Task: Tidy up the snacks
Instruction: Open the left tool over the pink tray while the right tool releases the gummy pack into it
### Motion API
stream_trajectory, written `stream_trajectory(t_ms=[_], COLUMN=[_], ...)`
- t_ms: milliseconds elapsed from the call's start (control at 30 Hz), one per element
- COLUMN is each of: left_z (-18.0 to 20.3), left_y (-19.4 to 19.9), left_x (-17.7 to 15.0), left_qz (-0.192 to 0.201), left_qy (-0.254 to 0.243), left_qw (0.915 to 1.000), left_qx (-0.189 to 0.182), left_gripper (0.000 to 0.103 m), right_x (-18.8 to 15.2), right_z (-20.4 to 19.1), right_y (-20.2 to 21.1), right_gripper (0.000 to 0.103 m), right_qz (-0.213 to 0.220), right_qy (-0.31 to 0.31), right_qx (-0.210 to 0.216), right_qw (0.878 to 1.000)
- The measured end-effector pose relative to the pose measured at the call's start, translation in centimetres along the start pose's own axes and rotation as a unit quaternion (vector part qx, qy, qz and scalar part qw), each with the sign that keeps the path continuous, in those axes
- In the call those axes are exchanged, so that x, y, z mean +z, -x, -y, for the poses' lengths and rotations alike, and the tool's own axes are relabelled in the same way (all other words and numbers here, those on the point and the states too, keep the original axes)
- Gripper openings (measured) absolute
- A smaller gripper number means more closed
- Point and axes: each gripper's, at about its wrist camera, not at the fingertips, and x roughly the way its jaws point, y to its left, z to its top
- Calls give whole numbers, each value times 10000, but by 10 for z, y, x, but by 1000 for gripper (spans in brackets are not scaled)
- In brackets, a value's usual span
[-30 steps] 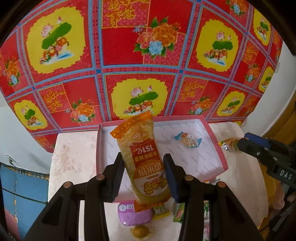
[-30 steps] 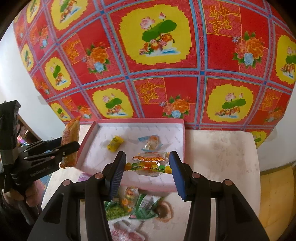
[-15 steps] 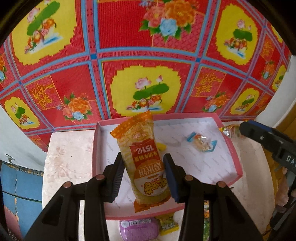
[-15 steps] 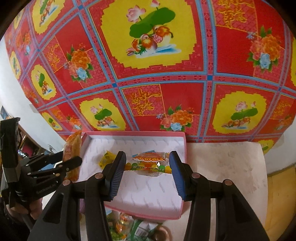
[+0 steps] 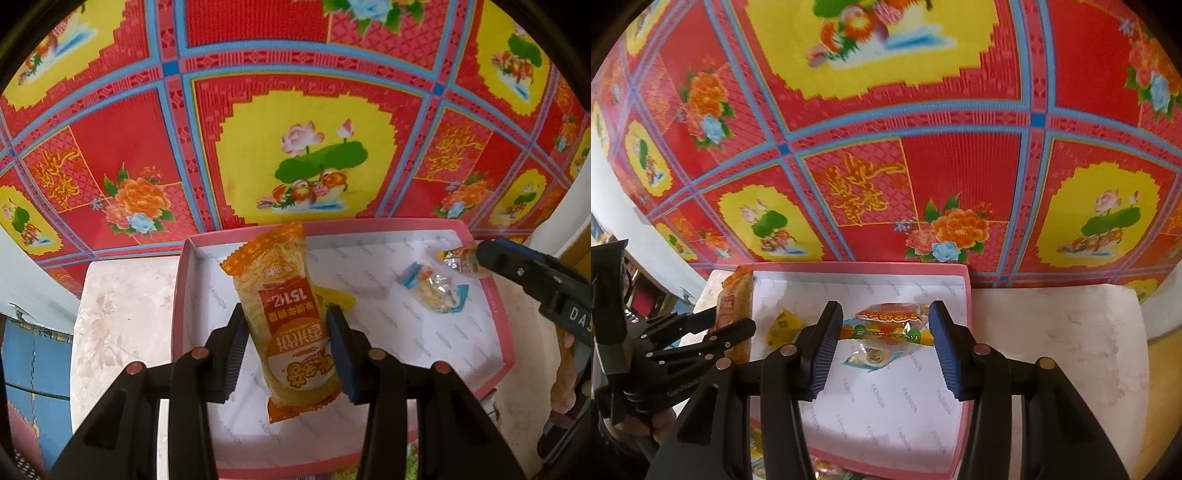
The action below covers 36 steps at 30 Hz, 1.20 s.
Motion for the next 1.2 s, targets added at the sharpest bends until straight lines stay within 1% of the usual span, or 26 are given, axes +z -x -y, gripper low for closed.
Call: stream_trajectory(t_ms=[133, 267, 433, 600, 733, 933, 1067, 1200], left_z=[-1, 0, 4, 1, 1, 3, 3, 5], left_y=[-8, -17, -25, -26, -29, -30, -31, -24], left_x=[-1, -3, -4, -3, -2, 1, 6, 6], left_qz=[21, -42, -57, -41, -31, -62, -139, -196], left_qy=[39, 24, 69, 91, 109, 148, 98, 58], left_qw=[10000, 10000, 9999, 9999, 9999, 9999, 9999, 9998], left_qx=[-46, 64, 45, 17, -15, -65, -18, -49], left_gripper=[45, 45, 45, 45, 45, 45, 52, 52], right_x=[-1, -2, -7, -12, -14, -15, -14, -14], right_z=[3, 3, 8, 14, 8, -1, -3, -1], right_y=[-11, -20, -34, -47, -50, -58, -60, -57], right_gripper=[50, 50, 50, 50, 50, 50, 50, 51], right_qz=[-6, -2, -126, -342, -363, -504, -515, -524], right_qy=[-15, -17, -69, -268, -123, -68, -70, -152], right_qx=[-67, -43, -41, -88, -212, -136, -122, -32], right_qw=[10000, 10000, 9999, 9990, 9990, 9986, 9986, 9985])
